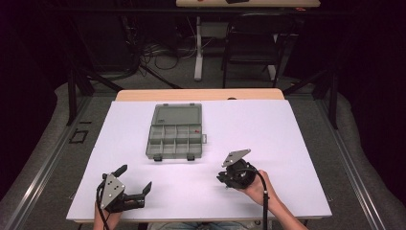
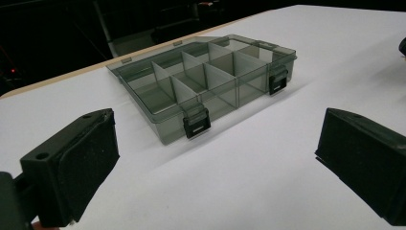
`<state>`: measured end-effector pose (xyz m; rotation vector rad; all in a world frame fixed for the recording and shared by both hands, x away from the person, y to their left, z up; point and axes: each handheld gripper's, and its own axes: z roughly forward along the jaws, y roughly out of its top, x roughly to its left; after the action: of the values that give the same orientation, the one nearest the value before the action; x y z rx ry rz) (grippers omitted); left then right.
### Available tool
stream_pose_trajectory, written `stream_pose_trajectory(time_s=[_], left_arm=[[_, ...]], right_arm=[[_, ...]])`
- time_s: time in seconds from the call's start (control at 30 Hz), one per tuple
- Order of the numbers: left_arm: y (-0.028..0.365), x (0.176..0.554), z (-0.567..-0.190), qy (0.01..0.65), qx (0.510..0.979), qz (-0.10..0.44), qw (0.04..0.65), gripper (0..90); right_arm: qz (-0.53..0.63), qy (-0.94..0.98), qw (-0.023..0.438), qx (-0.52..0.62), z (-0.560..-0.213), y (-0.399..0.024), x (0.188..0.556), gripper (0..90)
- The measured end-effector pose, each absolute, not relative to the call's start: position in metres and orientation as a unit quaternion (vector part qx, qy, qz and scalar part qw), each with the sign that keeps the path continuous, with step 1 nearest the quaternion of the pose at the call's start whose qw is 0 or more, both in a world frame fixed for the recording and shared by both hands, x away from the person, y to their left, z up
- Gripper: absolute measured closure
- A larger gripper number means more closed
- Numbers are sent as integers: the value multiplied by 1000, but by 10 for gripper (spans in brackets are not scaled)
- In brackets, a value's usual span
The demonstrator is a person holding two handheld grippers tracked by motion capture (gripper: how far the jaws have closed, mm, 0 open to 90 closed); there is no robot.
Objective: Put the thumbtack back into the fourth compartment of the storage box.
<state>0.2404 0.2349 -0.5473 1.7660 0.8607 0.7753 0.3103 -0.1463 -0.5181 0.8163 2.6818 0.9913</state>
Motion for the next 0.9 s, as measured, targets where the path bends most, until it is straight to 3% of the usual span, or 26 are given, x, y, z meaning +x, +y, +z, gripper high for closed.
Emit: stream_pose_trajectory(time_s=[0.9], left_arm=[[235,241,-549,362,725,321,490,2]], right_arm=[[360,879,132,282,-490,-149,332,817]])
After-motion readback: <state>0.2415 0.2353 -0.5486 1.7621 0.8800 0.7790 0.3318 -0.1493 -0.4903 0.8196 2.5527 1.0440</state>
